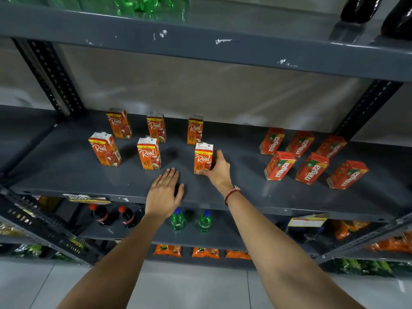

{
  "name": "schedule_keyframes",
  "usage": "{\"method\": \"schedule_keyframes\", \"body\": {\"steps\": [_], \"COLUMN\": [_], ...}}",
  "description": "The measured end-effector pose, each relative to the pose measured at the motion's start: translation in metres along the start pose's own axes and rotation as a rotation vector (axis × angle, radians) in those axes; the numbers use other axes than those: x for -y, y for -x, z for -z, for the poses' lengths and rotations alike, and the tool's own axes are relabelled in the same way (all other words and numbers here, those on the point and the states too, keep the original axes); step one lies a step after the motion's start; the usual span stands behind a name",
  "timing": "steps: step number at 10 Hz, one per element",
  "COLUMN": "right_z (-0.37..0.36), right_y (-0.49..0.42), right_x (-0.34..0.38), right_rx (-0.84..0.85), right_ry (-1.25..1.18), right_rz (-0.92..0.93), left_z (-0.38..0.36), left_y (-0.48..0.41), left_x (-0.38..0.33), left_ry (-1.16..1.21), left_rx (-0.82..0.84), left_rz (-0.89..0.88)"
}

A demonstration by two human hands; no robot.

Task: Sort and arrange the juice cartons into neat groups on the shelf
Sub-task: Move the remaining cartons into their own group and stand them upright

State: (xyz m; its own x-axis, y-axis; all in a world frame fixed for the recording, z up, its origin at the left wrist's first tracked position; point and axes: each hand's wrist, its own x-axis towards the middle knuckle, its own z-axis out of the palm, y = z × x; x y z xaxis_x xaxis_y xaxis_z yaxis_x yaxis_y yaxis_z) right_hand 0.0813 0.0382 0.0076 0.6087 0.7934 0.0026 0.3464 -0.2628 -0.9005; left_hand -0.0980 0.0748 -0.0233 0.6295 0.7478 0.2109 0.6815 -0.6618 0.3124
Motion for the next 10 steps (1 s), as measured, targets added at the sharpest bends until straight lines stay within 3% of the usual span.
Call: {"method": "schedule_keyframes", "body": {"steps": [10], "right_z": [-0.031], "right_y": [-0.007], "right_x": [-0.008], "right_rx": [0.104], "right_ry": [0.163], "right_rz": [0.111], "left_z": [-0.003], "left_y": [-0.002], "left_x": [0.002], "left_ry": [-0.013], "left_rx": [-0.007], "left_rz": [0.007]}}
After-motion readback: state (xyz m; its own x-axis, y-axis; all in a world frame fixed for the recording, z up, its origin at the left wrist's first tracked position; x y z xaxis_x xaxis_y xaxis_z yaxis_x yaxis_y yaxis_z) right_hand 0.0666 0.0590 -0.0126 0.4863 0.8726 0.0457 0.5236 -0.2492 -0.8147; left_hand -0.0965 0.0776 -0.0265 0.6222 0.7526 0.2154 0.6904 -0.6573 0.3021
